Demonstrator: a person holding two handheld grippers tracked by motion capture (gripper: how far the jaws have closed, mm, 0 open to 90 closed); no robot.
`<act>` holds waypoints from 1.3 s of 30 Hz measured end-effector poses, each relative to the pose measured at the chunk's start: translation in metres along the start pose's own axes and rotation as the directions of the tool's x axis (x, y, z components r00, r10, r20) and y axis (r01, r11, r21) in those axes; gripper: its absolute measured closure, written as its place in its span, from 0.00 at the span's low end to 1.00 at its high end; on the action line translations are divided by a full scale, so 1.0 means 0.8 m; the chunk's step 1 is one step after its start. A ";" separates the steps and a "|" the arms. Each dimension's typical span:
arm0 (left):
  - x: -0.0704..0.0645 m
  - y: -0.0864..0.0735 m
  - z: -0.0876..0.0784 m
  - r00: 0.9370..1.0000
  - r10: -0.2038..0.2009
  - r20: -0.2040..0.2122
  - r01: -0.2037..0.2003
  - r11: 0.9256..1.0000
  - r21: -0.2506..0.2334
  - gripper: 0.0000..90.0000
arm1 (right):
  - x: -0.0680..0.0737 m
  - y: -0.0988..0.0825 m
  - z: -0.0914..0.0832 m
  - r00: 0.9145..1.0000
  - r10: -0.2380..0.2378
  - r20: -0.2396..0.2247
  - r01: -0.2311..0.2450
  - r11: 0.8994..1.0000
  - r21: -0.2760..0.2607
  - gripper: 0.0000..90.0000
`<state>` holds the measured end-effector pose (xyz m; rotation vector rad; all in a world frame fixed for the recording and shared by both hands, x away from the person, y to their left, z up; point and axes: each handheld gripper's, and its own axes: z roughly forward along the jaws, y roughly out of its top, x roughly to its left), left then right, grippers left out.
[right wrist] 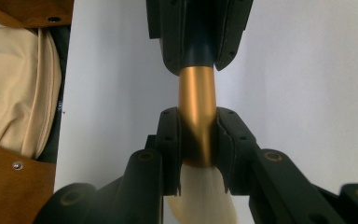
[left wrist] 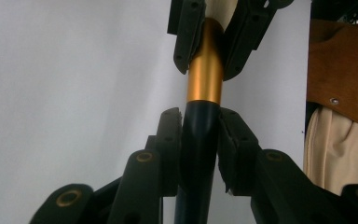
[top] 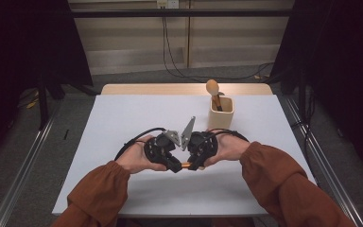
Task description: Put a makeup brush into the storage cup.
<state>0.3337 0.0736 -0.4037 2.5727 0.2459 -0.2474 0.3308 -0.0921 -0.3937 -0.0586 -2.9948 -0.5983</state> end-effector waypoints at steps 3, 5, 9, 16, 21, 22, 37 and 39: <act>0.001 0.000 0.002 1.000 0.001 0.006 -0.001 1.000 0.001 0.79 | 0.002 0.000 -0.001 1.000 0.013 -0.007 -0.013 1.000 0.010 0.80; 0.000 0.000 0.002 1.000 0.005 0.000 -0.005 1.000 0.001 0.79 | 0.002 0.000 -0.001 1.000 0.012 -0.009 -0.012 1.000 0.010 0.80; 0.000 0.000 0.004 1.000 0.017 0.008 -0.017 1.000 0.011 0.80 | 0.003 0.000 0.000 1.000 0.013 -0.004 -0.013 1.000 0.013 0.80; -0.001 -0.001 0.003 0.999 0.006 0.033 -0.006 1.000 0.006 0.83 | 0.001 -0.001 0.003 1.000 -0.011 -0.005 0.011 1.000 0.001 0.78; 0.002 -0.002 0.002 1.000 0.001 0.029 0.000 1.000 -0.024 0.83 | -0.002 -0.003 -0.001 1.000 -0.005 0.008 0.005 1.000 -0.028 0.75; 0.003 -0.002 0.002 1.000 0.010 0.021 -0.009 1.000 -0.020 0.83 | -0.001 -0.003 -0.002 1.000 0.006 0.001 -0.006 1.000 -0.026 0.71; 0.011 -0.014 -0.008 0.998 -0.057 -0.007 0.056 0.995 -0.080 0.83 | -0.005 -0.017 -0.007 0.992 0.097 0.076 -0.089 0.990 -0.106 0.20; 0.011 -0.017 -0.010 0.998 -0.056 -0.003 0.056 0.995 -0.087 0.83 | -0.006 -0.022 -0.009 0.991 0.108 0.085 -0.097 0.987 -0.125 0.19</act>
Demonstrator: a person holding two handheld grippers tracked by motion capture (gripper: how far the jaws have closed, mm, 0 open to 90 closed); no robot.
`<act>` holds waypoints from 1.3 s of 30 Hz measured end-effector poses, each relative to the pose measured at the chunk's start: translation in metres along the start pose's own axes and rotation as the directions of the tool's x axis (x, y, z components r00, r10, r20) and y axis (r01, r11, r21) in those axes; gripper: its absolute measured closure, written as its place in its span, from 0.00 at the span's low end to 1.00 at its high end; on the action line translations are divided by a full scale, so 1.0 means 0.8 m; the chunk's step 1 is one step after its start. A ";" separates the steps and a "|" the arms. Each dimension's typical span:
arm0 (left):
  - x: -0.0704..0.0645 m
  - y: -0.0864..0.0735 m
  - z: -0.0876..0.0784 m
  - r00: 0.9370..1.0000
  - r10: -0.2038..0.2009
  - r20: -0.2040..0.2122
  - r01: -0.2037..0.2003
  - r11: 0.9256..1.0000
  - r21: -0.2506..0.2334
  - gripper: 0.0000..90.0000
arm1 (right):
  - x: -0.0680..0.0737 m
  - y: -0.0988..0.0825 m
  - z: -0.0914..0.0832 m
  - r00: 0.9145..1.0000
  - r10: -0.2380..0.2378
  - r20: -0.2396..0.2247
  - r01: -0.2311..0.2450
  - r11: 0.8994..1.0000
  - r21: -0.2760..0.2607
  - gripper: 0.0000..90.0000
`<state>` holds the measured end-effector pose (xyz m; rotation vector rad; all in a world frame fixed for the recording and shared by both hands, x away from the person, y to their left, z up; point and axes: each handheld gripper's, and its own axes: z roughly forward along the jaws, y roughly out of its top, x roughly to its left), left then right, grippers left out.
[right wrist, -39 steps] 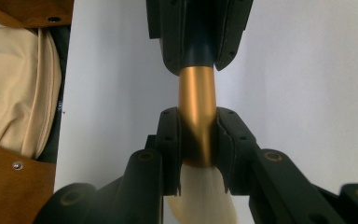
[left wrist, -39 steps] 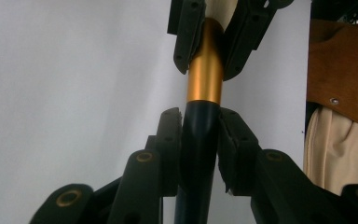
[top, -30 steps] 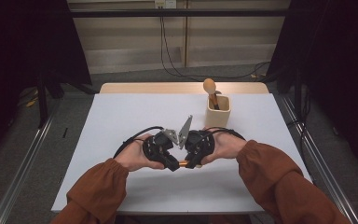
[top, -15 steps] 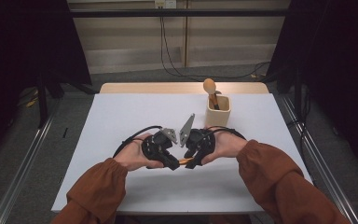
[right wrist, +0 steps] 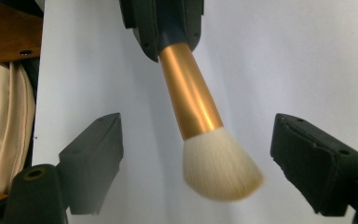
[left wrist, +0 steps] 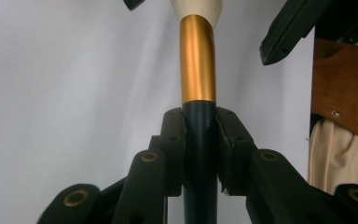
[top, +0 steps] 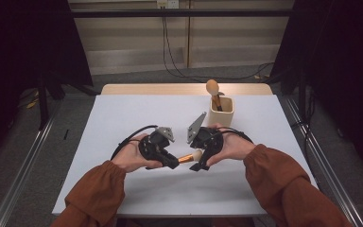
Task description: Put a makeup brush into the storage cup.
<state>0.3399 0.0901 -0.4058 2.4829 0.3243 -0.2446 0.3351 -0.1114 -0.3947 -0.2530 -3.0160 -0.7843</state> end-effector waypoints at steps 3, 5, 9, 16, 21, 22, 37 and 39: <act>0.000 -0.004 -0.004 1.000 -0.006 -0.015 0.006 1.000 -0.020 0.83 | 0.000 -0.006 -0.002 1.000 0.018 0.003 -0.018 1.000 -0.013 0.16; 0.001 -0.008 -0.007 1.000 -0.014 -0.012 0.013 0.999 -0.031 0.83 | 0.000 -0.011 -0.004 0.999 0.034 0.013 -0.033 0.999 -0.023 0.15; 0.001 -0.014 -0.008 0.999 -0.028 -0.022 0.027 0.998 -0.049 0.83 | 0.001 -0.019 -0.008 0.998 0.054 0.020 -0.052 0.997 -0.061 0.13; 0.002 -0.027 -0.013 0.998 -0.048 -0.027 0.045 0.995 -0.092 0.83 | 0.001 -0.031 -0.013 0.995 0.095 0.035 -0.090 0.988 -0.125 0.10; 0.002 -0.034 -0.017 0.998 -0.056 -0.039 0.051 0.992 -0.116 0.83 | 0.004 -0.039 -0.015 0.991 0.126 0.043 -0.117 0.979 -0.168 0.08; 0.002 -0.036 -0.018 0.997 -0.062 -0.052 0.054 0.990 -0.128 0.83 | 0.004 -0.040 -0.015 0.990 0.132 0.048 -0.123 0.978 -0.171 0.08; 0.003 -0.057 -0.027 0.990 -0.118 -0.072 0.094 0.959 -0.267 0.83 | 0.010 -0.065 -0.022 0.967 0.248 0.050 -0.223 0.929 -0.296 0.07; 0.003 -0.059 -0.027 0.989 -0.123 -0.085 0.094 0.954 -0.284 0.83 | 0.011 -0.068 -0.022 0.965 0.256 0.048 -0.230 0.923 -0.310 0.06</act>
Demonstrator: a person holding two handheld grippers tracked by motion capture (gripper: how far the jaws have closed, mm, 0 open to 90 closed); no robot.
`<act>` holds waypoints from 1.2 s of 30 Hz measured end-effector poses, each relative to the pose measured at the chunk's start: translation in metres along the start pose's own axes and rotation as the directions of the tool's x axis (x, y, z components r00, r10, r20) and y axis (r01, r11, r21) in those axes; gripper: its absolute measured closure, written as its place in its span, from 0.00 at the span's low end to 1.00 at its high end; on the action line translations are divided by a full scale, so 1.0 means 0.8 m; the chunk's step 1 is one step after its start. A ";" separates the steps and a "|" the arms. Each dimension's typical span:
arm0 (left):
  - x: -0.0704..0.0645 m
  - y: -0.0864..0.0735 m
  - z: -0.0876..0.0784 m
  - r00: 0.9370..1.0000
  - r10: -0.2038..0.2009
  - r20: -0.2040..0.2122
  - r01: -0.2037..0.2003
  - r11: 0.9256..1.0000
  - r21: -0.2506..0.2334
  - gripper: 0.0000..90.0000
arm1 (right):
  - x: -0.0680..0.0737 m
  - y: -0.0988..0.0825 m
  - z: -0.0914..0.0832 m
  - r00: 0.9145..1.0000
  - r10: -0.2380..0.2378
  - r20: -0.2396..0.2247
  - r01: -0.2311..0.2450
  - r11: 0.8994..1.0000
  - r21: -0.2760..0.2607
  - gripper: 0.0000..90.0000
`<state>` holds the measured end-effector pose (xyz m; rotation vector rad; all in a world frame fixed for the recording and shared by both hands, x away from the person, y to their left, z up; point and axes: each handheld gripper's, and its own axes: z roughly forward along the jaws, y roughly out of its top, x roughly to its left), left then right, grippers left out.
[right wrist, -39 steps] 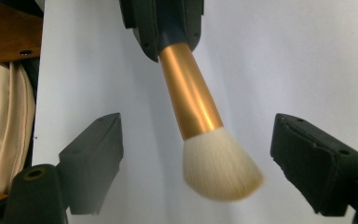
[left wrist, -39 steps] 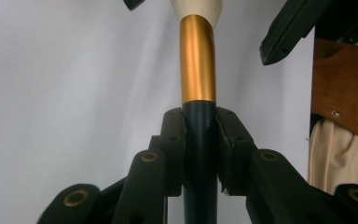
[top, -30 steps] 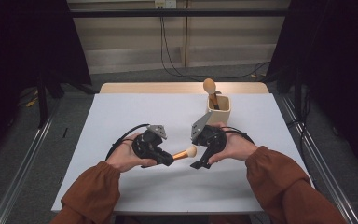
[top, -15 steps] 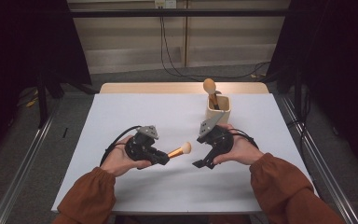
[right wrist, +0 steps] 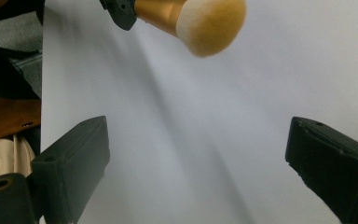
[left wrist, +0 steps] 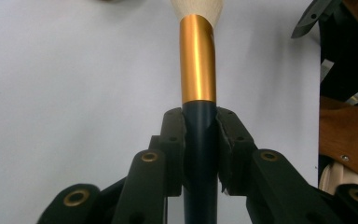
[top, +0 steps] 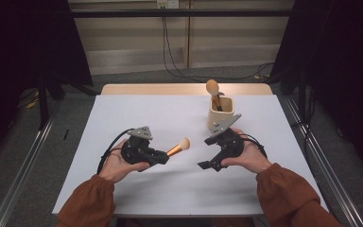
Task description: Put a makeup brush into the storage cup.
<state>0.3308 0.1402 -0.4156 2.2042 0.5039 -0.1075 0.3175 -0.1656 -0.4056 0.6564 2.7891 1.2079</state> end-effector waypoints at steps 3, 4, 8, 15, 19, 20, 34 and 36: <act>0.001 -0.002 -0.002 1.000 -0.005 -0.009 0.005 1.000 -0.029 0.83 | 0.001 -0.004 -0.001 1.000 0.022 0.009 -0.021 0.999 -0.027 0.05; 0.001 -0.002 -0.003 1.000 -0.008 -0.007 0.008 0.999 -0.033 0.83 | 0.001 -0.005 -0.002 1.000 0.028 0.011 -0.028 0.999 -0.034 0.04; 0.001 -0.005 -0.004 1.000 -0.005 -0.017 0.004 0.997 -0.075 0.83 | 0.002 -0.011 -0.002 0.999 0.040 0.028 -0.038 0.997 -0.070 0.04; 0.000 -0.008 -0.005 1.000 -0.011 -0.013 0.009 0.991 -0.131 0.83 | 0.005 -0.017 -0.004 0.997 0.071 0.041 -0.065 0.988 -0.137 0.03; -0.001 -0.010 -0.005 1.000 -0.020 -0.012 0.018 0.987 -0.158 0.83 | 0.006 -0.022 -0.004 0.995 0.082 0.055 -0.072 0.983 -0.168 0.03; -0.001 -0.010 -0.005 1.000 -0.024 -0.008 0.023 0.985 -0.170 0.83 | 0.007 -0.023 -0.004 0.995 0.084 0.052 -0.073 0.982 -0.175 0.03; -0.005 -0.013 -0.008 1.000 -0.011 -0.023 0.004 0.961 -0.278 0.83 | 0.013 -0.033 0.003 0.991 0.109 0.077 -0.079 0.946 -0.315 0.03; -0.005 -0.013 -0.007 0.999 -0.014 -0.029 0.006 0.959 -0.284 0.83 | 0.014 -0.033 0.003 0.991 0.113 0.069 -0.083 0.936 -0.342 0.03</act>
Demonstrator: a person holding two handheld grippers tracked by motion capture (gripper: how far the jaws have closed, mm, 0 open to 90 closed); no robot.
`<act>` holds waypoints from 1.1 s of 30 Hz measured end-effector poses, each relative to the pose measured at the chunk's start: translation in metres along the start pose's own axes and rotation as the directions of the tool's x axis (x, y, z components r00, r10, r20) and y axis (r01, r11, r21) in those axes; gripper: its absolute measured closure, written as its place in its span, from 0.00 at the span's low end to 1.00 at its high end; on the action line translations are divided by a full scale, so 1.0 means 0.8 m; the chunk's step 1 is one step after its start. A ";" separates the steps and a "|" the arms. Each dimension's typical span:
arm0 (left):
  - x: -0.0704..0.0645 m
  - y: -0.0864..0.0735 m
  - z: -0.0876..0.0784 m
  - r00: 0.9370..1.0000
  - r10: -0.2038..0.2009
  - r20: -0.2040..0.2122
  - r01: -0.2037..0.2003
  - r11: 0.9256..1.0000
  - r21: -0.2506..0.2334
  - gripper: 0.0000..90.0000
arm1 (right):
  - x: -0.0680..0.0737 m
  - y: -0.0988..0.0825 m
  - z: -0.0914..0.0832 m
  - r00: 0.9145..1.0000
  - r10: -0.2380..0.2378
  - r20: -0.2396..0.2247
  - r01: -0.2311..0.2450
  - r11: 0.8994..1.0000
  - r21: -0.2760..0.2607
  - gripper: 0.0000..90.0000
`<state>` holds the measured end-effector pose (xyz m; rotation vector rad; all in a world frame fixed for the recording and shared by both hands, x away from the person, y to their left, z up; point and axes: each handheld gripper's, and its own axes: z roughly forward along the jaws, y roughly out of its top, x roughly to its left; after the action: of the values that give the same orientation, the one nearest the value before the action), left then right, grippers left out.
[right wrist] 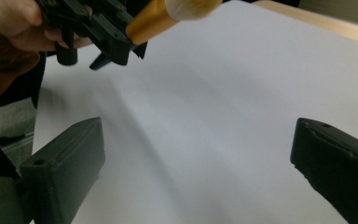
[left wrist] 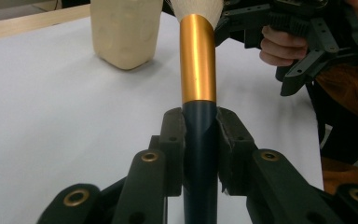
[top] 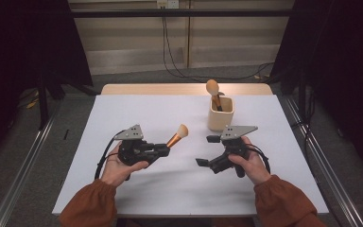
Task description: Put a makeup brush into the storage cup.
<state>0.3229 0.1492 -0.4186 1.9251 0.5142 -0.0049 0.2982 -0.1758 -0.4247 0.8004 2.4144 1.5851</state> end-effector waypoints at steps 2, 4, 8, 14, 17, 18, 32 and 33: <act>0.001 -0.002 0.001 1.000 0.001 -0.007 -0.001 1.000 -0.009 0.83 | 0.001 0.000 0.000 1.000 0.004 0.000 -0.004 0.999 -0.034 0.03; 0.001 -0.003 0.001 1.000 0.009 -0.004 -0.009 1.000 -0.013 0.83 | 0.002 0.000 0.001 1.000 0.002 0.004 -0.002 0.999 -0.054 0.03; -0.001 -0.003 0.004 1.000 0.020 -0.004 -0.020 0.999 -0.046 0.83 | 0.002 -0.001 0.003 1.000 -0.014 -0.003 0.014 0.996 -0.091 0.03; -0.006 -0.002 0.007 1.000 0.022 0.008 -0.021 0.995 -0.098 0.83 | 0.002 0.000 0.006 1.000 -0.019 -0.015 0.017 0.989 -0.149 0.03; -0.007 -0.002 0.008 1.000 0.027 0.014 -0.025 0.992 -0.120 0.83 | 0.002 0.001 0.006 0.999 -0.021 -0.029 0.015 0.982 -0.186 0.04; -0.008 -0.002 0.008 0.999 0.033 0.019 -0.030 0.992 -0.119 0.83 | 0.002 0.002 0.006 0.999 -0.021 -0.042 0.013 0.981 -0.193 0.04; -0.015 0.000 0.016 0.998 0.051 0.035 -0.045 0.986 -0.161 0.83 | 0.010 0.014 0.015 0.993 -0.039 -0.110 0.011 0.968 -0.250 0.03; -0.015 0.000 0.016 0.998 0.051 0.035 -0.045 0.985 -0.165 0.83 | 0.010 0.015 0.016 0.993 -0.037 -0.115 0.007 0.967 -0.253 0.03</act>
<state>0.3150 0.1335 -0.4212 1.7720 0.4282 0.0298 0.3009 -0.1574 -0.4180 0.6472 2.2227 1.9315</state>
